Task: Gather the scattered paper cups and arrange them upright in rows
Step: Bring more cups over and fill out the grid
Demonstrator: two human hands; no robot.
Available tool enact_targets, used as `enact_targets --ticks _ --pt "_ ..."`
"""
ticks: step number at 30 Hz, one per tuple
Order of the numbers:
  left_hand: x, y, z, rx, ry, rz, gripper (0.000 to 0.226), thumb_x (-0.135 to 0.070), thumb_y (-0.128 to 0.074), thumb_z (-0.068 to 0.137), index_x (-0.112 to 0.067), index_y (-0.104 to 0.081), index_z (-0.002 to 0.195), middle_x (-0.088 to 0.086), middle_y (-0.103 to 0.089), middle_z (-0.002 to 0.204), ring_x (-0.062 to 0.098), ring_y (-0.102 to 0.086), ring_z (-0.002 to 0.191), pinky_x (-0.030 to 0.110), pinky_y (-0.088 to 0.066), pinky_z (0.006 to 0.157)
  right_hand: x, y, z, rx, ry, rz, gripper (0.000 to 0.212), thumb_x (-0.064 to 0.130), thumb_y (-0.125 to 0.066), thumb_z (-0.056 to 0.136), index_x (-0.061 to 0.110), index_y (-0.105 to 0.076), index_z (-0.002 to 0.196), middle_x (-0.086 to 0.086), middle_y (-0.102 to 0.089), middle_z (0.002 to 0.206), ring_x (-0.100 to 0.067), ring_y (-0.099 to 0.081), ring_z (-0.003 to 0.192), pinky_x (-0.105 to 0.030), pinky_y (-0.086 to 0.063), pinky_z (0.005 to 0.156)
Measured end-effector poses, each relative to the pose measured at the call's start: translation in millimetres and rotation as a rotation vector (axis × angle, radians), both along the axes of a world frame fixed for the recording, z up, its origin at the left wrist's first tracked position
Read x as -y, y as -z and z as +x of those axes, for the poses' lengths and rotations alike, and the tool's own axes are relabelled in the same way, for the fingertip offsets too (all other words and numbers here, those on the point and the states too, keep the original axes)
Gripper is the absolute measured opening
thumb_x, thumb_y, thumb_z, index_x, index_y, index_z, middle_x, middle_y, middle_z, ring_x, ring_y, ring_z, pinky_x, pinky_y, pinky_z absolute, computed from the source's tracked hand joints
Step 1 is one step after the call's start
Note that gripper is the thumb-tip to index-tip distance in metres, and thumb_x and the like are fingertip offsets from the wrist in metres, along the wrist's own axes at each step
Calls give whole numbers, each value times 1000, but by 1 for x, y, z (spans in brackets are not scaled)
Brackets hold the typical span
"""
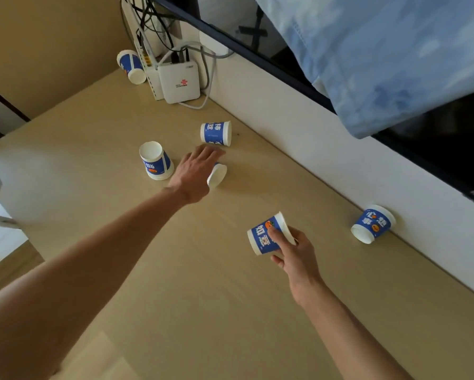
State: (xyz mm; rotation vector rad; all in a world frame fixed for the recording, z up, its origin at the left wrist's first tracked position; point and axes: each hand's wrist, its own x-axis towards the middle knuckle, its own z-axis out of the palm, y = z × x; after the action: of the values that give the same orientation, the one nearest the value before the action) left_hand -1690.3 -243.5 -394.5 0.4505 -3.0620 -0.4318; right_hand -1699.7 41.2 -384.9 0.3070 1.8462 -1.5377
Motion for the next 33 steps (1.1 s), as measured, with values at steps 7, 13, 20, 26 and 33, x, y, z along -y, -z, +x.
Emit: enact_targets --ticks 7,13,20,26,33 --pt "-1 36 -2 170 80 -345 83 -11 -79 70 -22 -36 140 1 -52 139 25 -45 128 42 -36 104 -53 -5 19 -47 20 -1 65 56 -84 54 27 -66 109 3 -76 99 -11 -72 90 -34 -56 82" --pt "-73 14 35 -75 -66 122 75 -30 -88 63 -17 -46 123 4 -60 119 27 -55 108 43 -39 92 -106 -13 31 -181 87 5 45 28 -88 75 29 -63 112 8 -73 103 -1 -71 85 -16 -52 68" --pt "-261 -28 98 -244 -14 644 68 -29 -86 64 -26 -46 118 -20 -56 107 0 -49 92 25 -43 77 -207 -29 64 -416 188 104 58 19 -87 70 36 -55 115 29 -65 102 5 -66 92 -11 -52 71" --pt "-404 -43 128 -224 47 762 66 -29 -87 64 -26 -47 117 -22 -57 106 -15 -52 96 -2 -37 74 -321 -47 104 -592 273 207 67 25 -89 68 26 -49 121 22 -61 107 5 -60 97 -7 -45 78" --pt "-549 -51 152 -141 144 804 67 -33 -85 65 -31 -45 119 -19 -59 112 -6 -55 102 1 -40 74 -459 -45 150 -627 392 253 63 26 -90 70 24 -47 116 9 -64 106 -8 -64 97 -22 -51 80"
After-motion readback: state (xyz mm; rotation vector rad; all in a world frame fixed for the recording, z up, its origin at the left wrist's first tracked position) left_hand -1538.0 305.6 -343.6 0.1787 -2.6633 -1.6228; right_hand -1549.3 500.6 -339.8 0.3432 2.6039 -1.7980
